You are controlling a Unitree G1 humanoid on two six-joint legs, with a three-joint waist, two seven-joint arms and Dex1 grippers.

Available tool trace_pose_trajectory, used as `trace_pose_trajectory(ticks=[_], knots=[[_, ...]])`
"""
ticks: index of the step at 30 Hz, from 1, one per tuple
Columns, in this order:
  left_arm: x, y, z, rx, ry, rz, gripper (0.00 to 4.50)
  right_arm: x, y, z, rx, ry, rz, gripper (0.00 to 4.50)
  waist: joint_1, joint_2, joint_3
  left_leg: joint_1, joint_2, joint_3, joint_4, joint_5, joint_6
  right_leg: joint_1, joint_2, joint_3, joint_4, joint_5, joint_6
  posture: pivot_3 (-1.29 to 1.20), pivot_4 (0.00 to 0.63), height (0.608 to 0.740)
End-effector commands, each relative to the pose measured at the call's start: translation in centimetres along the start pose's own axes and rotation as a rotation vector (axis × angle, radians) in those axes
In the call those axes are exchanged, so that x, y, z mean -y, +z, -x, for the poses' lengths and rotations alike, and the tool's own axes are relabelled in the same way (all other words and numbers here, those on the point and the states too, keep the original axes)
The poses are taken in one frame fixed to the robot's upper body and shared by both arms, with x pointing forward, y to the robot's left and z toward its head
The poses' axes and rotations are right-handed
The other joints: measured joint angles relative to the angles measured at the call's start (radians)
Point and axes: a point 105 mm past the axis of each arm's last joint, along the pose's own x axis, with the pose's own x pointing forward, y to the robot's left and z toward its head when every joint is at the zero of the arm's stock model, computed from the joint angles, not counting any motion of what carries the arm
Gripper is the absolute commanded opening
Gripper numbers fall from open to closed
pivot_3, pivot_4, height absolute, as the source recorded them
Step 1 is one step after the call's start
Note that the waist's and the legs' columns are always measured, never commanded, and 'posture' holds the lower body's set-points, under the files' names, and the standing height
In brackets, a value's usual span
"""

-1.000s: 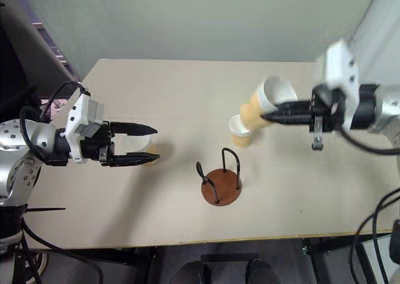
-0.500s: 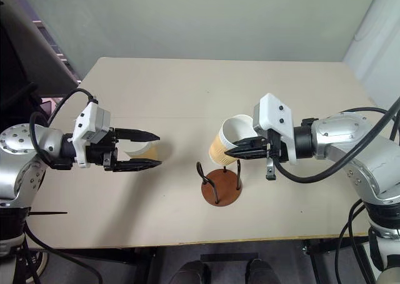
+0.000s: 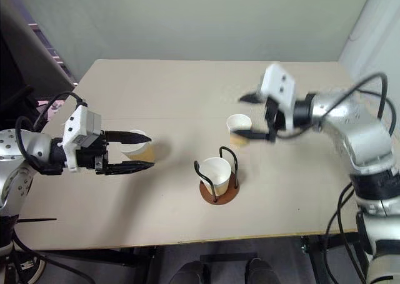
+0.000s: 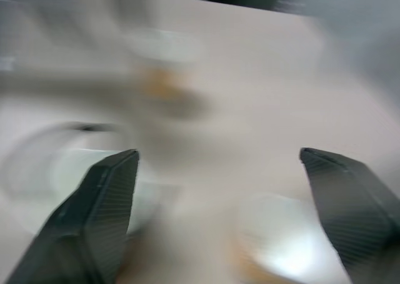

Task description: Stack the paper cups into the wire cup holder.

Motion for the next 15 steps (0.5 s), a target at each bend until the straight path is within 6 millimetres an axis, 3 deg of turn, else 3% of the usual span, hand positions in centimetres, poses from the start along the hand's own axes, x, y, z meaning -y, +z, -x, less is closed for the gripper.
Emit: trace_pose_trajectory(ticks=[1,6,14,15], knots=[[-1.1,0.5,0.5,-0.012,0.081,-0.048,3.46,1.9,-2.1,-2.2,-0.066,-0.009,0.068,4.17,-0.002,0.0,0.0,0.0,0.0,0.0,0.0,0.0,0.0,-0.001,0.0,0.0,0.001,0.001,-0.001,0.0,0.15,0.74],[-2.5,0.3,-0.5,-0.022,0.195,-0.046,3.46,1.5,-5.7,-5.5,-0.173,0.081,0.108,4.17,0.0,0.0,0.0,-0.003,0.005,0.0,-0.003,0.001,-0.002,-0.007,0.004,-0.001,0.002,0.003,-0.005,0.0,0.15,0.74],[-1.5,0.3,-1.1,-0.019,0.198,-0.007,3.46,-0.1,-7.8,-6.6,-0.209,0.196,0.095,4.17,0.005,0.001,0.0,-0.016,0.007,0.0,0.0,0.011,-0.019,-0.017,0.005,-0.003,0.0,0.004,-0.005,0.0,0.15,0.74],[-1.4,0.5,-1.2,-0.012,0.194,-0.008,3.46,-0.2,-8.1,-6.7,-0.22,0.201,0.098,4.01,0.005,0.001,0.0,-0.016,0.007,0.0,0.0,0.01,-0.02,-0.017,0.005,-0.003,0.0,0.004,-0.005,0.0,0.15,0.74]])
